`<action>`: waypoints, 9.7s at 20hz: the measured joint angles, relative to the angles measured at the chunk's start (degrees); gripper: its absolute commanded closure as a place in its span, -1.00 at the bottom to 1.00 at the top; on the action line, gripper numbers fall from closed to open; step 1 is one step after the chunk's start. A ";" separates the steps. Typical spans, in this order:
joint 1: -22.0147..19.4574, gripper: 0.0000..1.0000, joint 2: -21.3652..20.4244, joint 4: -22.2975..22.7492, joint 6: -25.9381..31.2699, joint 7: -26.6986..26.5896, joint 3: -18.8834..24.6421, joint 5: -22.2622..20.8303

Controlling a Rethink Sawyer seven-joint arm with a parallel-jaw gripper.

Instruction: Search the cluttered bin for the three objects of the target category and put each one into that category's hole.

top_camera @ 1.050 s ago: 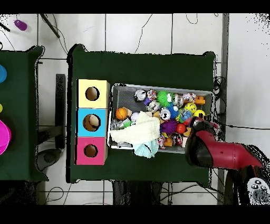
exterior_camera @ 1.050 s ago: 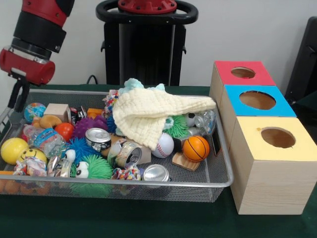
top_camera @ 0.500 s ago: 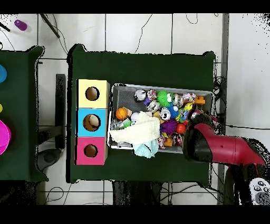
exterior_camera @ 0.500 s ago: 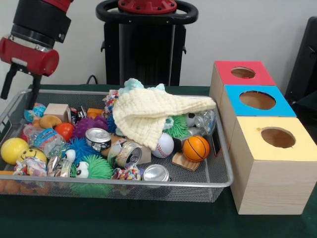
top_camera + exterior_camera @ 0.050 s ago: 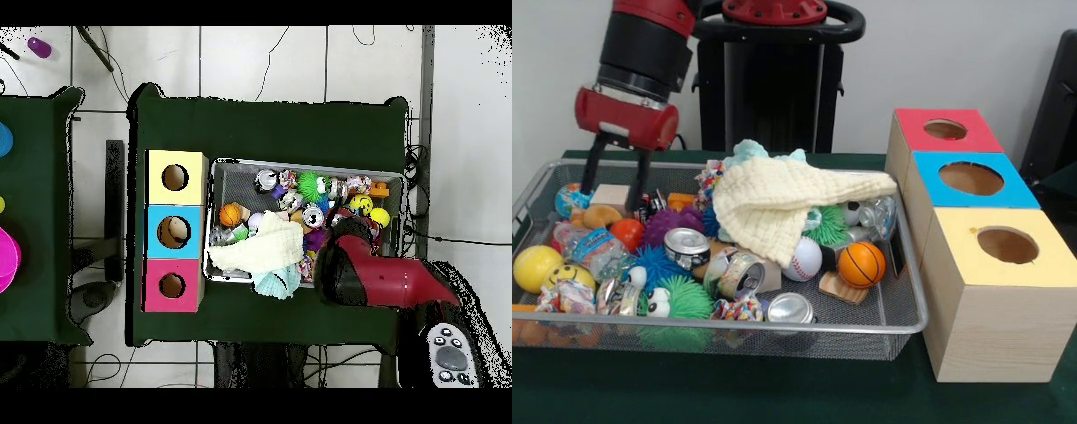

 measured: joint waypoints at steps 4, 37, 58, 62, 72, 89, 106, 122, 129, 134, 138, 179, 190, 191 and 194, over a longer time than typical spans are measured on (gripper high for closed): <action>0.27 -1.00 2.57 1.33 -5.53 0.00 -0.45 1.57; -8.62 -1.00 6.32 3.46 -7.87 0.00 -0.42 1.10; -8.65 -1.00 16.73 2.94 -13.50 0.00 -1.75 0.81; -8.93 -1.00 16.64 2.86 -13.78 0.00 -1.80 0.25; -10.67 -1.00 13.59 3.18 -12.38 0.00 -1.29 -3.59; -14.06 -1.00 3.45 3.77 -1.13 0.00 3.82 -4.30; -13.73 -1.00 5.87 3.70 -1.14 0.00 3.65 -6.84; -12.50 -1.00 8.53 2.85 -1.20 0.00 0.55 -10.50; -12.44 -1.00 7.41 2.86 -1.20 0.00 -0.41 -11.97; -12.31 -1.00 6.26 2.84 -1.20 0.00 -1.18 -12.91; -11.50 -1.00 6.11 2.79 -1.20 0.00 -2.51 -13.04; -17.10 -1.00 15.60 -2.37 -16.16 0.00 -2.37 -20.76; -22.90 -1.00 17.87 -2.45 -20.26 0.00 6.01 -22.99; -23.24 -1.00 18.08 -2.44 -20.28 0.00 6.43 -23.01; -24.29 -1.00 18.18 -2.44 -20.28 -0.01 7.55 -23.02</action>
